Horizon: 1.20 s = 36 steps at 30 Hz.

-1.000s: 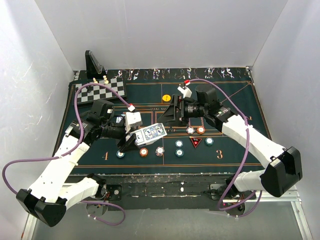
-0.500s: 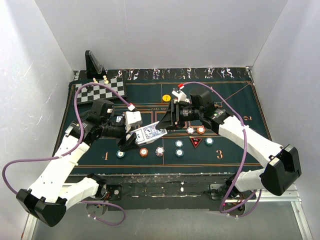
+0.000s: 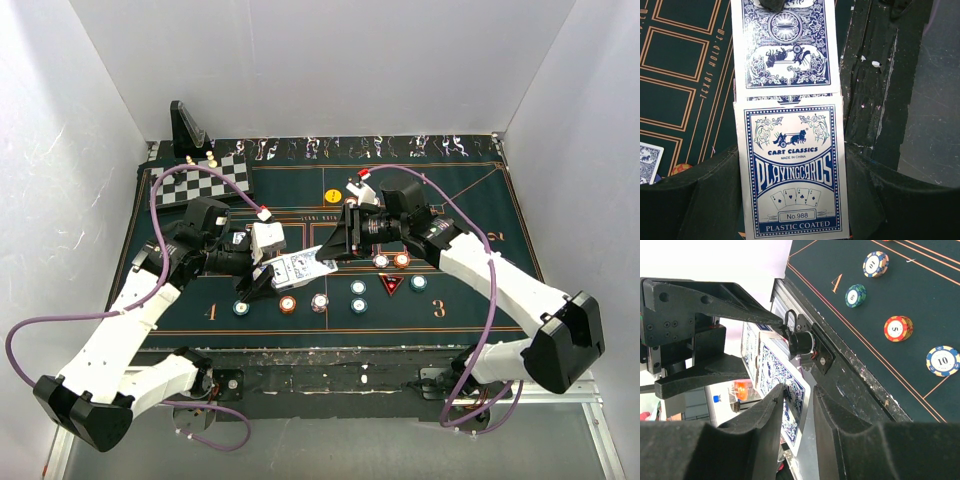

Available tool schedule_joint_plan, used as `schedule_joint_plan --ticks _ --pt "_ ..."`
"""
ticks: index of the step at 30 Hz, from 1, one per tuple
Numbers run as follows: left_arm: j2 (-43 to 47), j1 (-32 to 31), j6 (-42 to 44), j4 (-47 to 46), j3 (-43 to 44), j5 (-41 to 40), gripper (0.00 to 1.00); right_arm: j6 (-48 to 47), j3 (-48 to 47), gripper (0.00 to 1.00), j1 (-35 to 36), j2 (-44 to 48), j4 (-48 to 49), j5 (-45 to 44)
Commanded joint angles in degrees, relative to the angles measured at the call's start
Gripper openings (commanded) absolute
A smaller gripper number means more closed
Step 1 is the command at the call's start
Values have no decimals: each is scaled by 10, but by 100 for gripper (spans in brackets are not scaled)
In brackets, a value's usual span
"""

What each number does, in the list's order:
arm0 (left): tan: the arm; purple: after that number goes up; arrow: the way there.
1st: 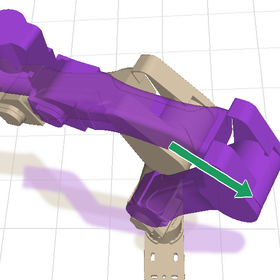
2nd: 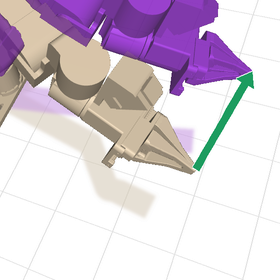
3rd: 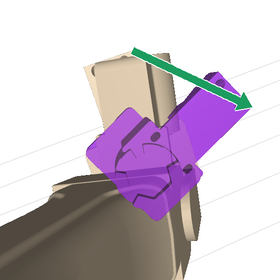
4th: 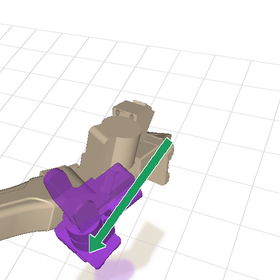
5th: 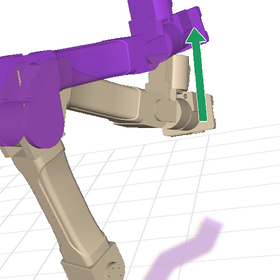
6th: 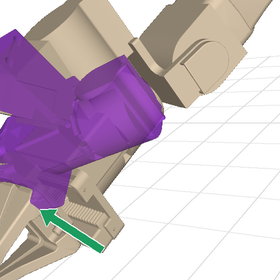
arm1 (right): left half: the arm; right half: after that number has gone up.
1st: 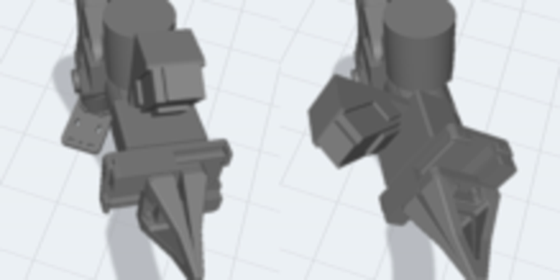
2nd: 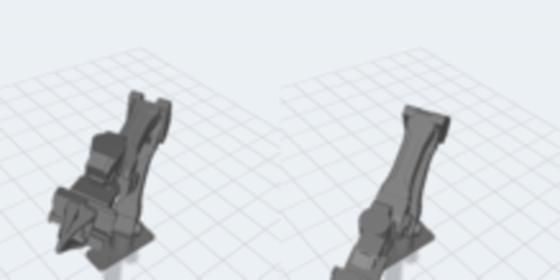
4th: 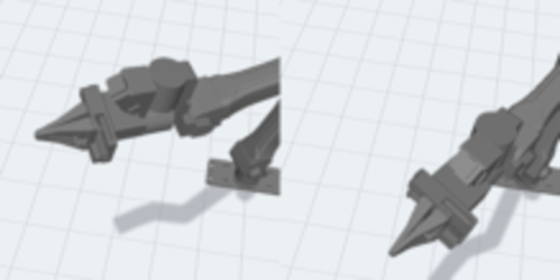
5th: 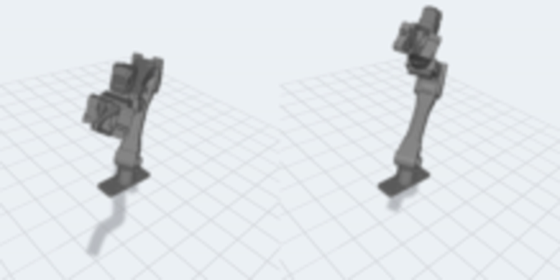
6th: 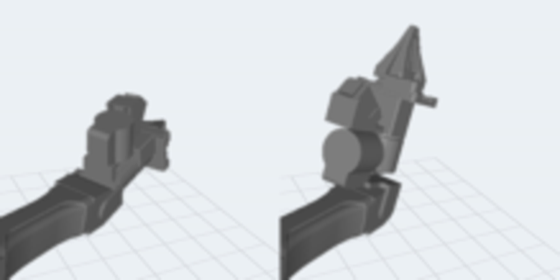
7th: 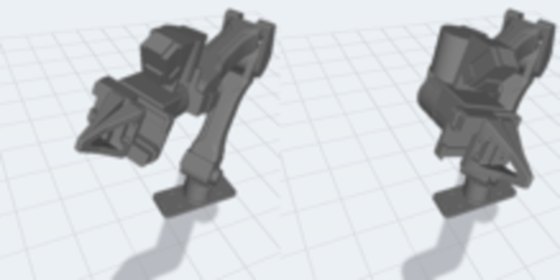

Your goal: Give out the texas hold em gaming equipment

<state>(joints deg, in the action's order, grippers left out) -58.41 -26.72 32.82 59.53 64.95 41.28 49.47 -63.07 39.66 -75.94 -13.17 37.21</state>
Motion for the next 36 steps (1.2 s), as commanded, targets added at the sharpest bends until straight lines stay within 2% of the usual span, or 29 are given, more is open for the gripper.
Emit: schedule_joint_plan --ticks 1,6,10,16,23,36 --pt "7 3 0 -19 2 16 11 -14 -11 37 -3 25 -14 -7" --pt "8 3 -3 -20 2 18 10 -20 -14 47 -12 39 -28 -8" --pt "10 3 -2 -21 1 16 10 -24 -14 47 -20 47 -40 -7" --pt "12 3 -3 -21 0 16 10 -25 -14 41 -26 54 -50 -6" --pt "12 3 -2 -21 0 15 10 -25 -14 26 -38 61 -59 -1" --pt "10 4 -3 -23 0 16 10 -22 -12 25 -72 83 -66 26"
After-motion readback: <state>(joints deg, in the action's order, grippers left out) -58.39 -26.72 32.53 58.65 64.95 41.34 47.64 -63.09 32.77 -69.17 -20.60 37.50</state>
